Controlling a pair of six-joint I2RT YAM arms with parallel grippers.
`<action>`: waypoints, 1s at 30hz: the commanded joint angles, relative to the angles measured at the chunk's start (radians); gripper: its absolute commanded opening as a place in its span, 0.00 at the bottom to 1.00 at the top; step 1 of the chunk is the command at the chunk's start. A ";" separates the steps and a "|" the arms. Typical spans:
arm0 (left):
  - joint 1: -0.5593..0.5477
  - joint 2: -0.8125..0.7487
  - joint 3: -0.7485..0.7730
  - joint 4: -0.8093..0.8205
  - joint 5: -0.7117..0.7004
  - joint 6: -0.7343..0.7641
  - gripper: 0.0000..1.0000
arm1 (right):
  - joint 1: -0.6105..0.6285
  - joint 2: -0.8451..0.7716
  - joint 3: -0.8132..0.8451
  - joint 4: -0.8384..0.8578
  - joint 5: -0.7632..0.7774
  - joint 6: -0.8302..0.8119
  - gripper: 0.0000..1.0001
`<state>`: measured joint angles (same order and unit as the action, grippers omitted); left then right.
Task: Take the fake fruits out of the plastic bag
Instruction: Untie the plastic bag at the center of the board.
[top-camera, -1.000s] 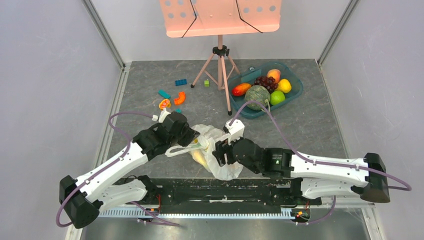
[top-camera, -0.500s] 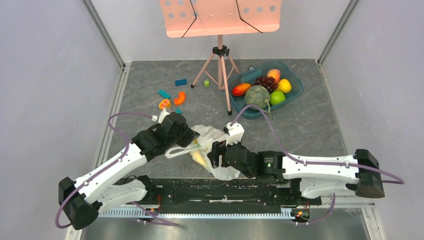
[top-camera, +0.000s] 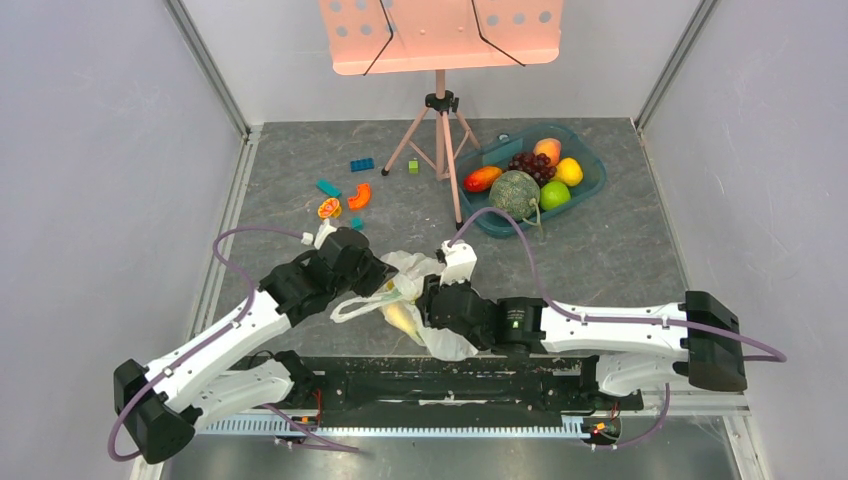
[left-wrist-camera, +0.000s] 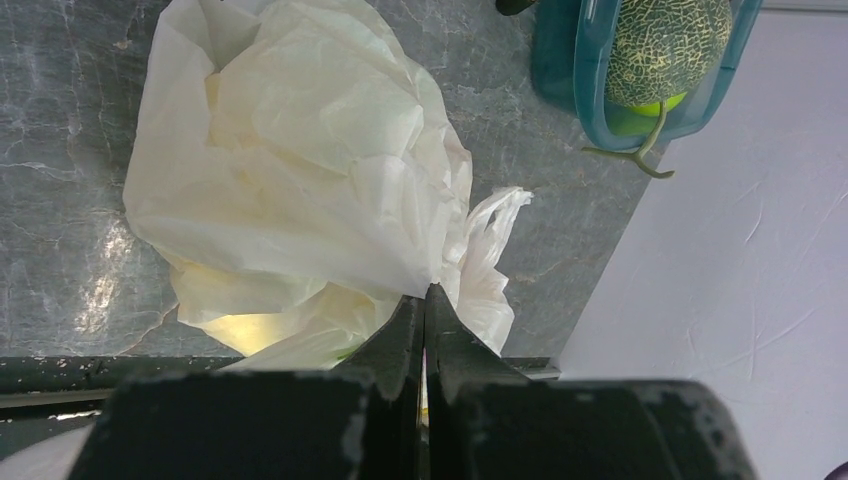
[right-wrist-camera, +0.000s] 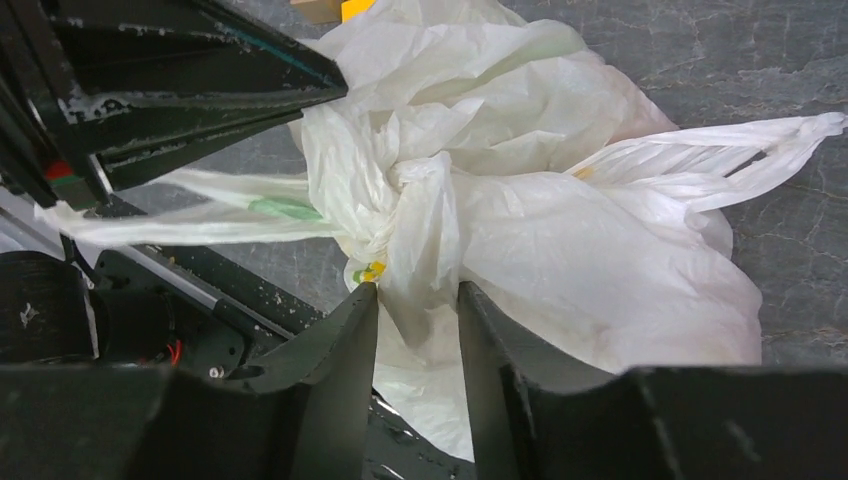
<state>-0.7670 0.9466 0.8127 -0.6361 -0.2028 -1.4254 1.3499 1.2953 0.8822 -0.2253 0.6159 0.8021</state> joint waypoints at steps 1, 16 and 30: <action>0.004 -0.027 -0.003 0.000 -0.005 0.039 0.02 | -0.018 -0.020 0.003 0.043 0.025 0.033 0.30; 0.248 -0.099 -0.018 -0.087 0.069 0.167 0.02 | -0.133 -0.358 -0.218 -0.066 0.107 0.079 0.00; 0.354 -0.171 -0.087 -0.131 0.122 0.212 0.02 | -0.183 -0.631 -0.347 -0.237 0.261 0.202 0.02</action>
<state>-0.4229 0.7944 0.7372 -0.7471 -0.0731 -1.2736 1.1740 0.7177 0.5552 -0.4171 0.7731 0.9863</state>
